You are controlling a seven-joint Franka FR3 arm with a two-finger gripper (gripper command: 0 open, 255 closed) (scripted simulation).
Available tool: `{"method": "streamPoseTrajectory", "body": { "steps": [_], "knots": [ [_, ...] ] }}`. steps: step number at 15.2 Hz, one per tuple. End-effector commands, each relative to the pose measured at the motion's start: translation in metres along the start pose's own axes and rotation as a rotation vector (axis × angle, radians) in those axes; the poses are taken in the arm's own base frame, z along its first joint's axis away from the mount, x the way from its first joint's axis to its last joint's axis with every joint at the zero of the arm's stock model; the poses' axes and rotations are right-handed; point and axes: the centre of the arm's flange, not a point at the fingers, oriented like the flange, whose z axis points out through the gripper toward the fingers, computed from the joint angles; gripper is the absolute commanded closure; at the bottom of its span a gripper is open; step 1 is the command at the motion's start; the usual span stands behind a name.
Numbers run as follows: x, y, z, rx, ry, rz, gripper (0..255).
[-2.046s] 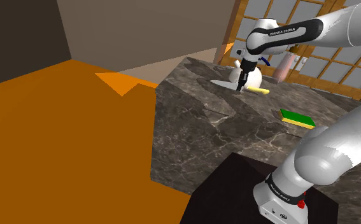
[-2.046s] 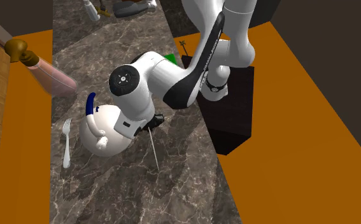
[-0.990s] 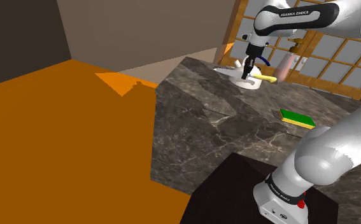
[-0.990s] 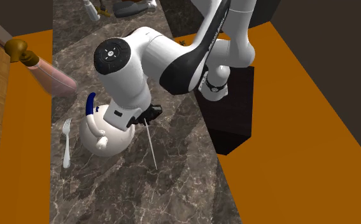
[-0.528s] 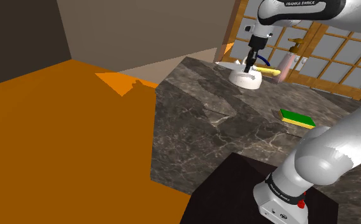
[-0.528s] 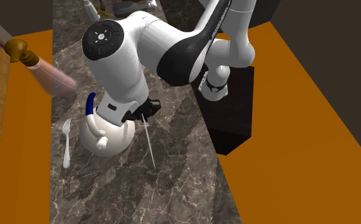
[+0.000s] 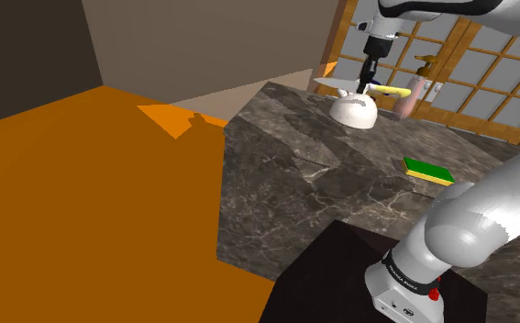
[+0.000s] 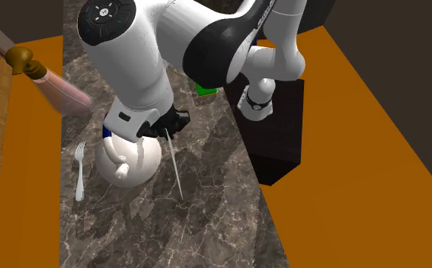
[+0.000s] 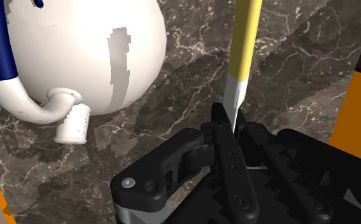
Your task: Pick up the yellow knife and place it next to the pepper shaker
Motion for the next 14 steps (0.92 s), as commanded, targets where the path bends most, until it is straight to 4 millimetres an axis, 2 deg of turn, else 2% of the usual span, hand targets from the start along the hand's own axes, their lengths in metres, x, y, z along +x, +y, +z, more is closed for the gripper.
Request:
{"method": "streamPoseTrajectory", "body": {
  "steps": [1,5,14],
  "knots": [
    [-0.001,-0.001,-0.011,0.000,0.000,0.000,255],
    [-0.001,-0.002,-0.027,0.000,0.000,0.000,255],
    [-0.119,0.015,-0.025,0.000,0.000,0.000,255]
  ]
}}
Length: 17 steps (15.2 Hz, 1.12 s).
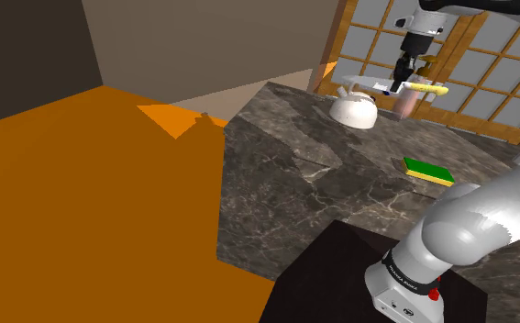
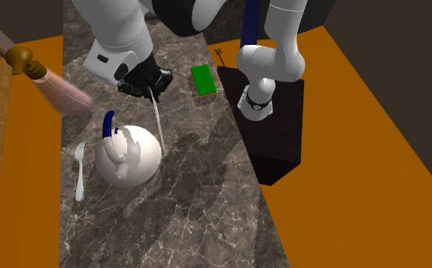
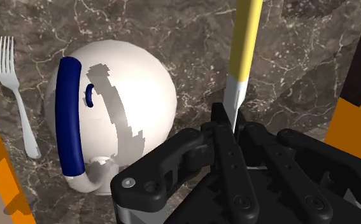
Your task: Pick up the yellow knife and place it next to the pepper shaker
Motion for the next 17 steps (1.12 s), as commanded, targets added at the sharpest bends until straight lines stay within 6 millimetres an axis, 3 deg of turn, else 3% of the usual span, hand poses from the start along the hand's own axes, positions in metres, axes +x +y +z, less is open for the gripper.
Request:
{"method": "streamPoseTrajectory", "body": {
  "steps": [1,17],
  "knots": [
    [-0.026,0.002,0.002,0.000,0.000,-0.001,255],
    [-0.235,0.031,0.006,0.000,0.000,-0.001,255]
  ]
}}
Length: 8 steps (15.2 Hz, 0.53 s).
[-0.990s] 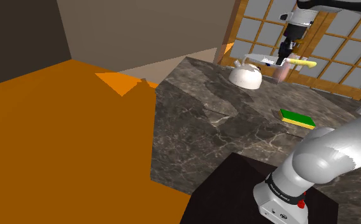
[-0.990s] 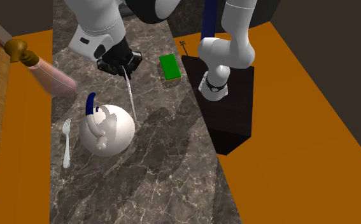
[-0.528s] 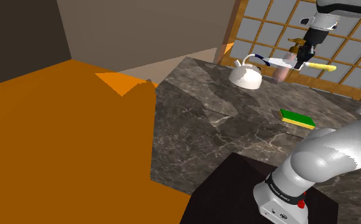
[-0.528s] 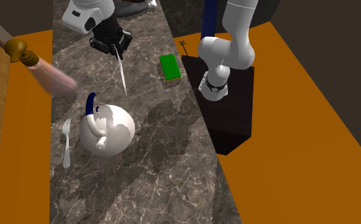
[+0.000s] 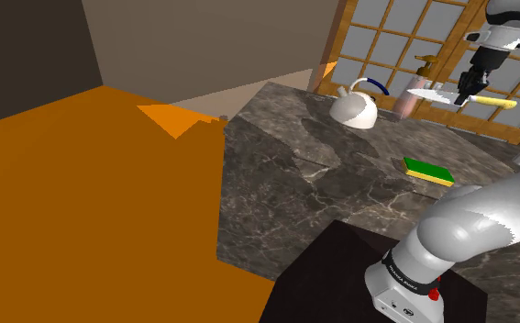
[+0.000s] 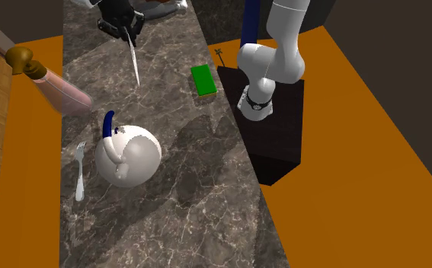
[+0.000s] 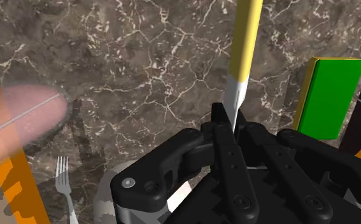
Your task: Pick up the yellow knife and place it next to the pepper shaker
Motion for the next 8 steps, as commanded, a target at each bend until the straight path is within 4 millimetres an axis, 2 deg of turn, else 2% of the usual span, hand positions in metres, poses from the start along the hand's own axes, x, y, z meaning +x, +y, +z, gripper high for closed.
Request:
{"method": "streamPoseTrajectory", "body": {
  "steps": [1,8],
  "knots": [
    [-0.026,0.000,0.002,0.001,0.000,-0.002,255],
    [-0.117,0.012,0.003,0.001,0.000,-0.002,255]
  ]
}}
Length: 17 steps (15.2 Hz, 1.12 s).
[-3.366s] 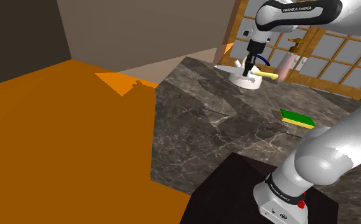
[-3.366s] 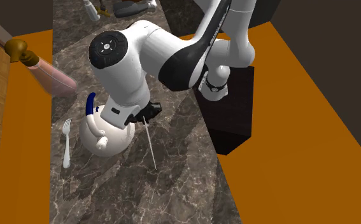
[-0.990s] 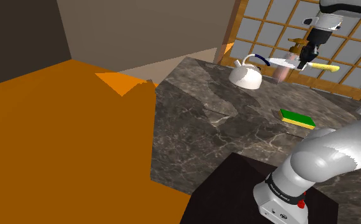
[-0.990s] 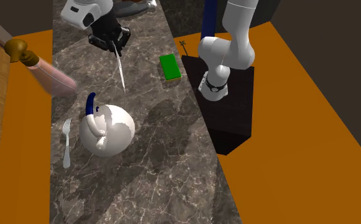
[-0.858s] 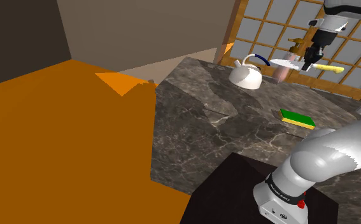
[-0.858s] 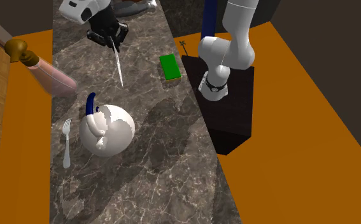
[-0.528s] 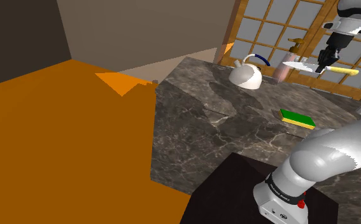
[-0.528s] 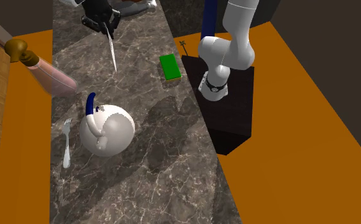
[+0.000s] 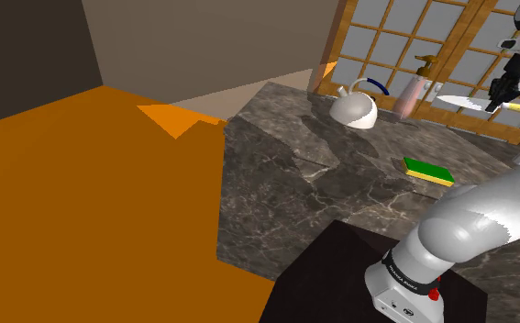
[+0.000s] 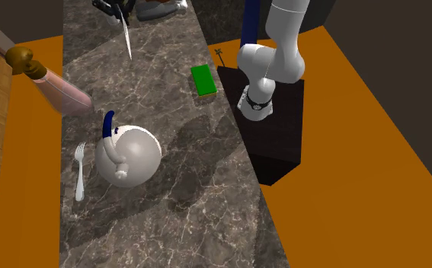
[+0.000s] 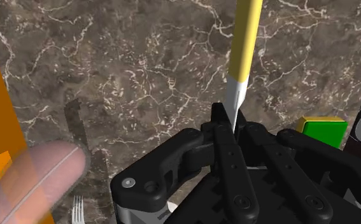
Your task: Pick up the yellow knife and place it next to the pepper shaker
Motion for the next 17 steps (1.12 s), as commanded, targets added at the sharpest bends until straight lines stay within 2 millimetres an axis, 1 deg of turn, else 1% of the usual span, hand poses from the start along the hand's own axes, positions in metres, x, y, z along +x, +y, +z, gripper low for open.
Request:
{"method": "streamPoseTrajectory", "body": {
  "steps": [1,10,11,17],
  "knots": [
    [-0.026,0.003,0.001,0.000,-0.001,-0.001,255],
    [-0.144,0.020,0.003,0.000,-0.001,-0.001,255],
    [-0.168,0.023,0.004,0.000,-0.001,-0.001,255],
    [-0.167,0.023,0.036,0.000,-0.001,-0.001,255]
  ]
}}
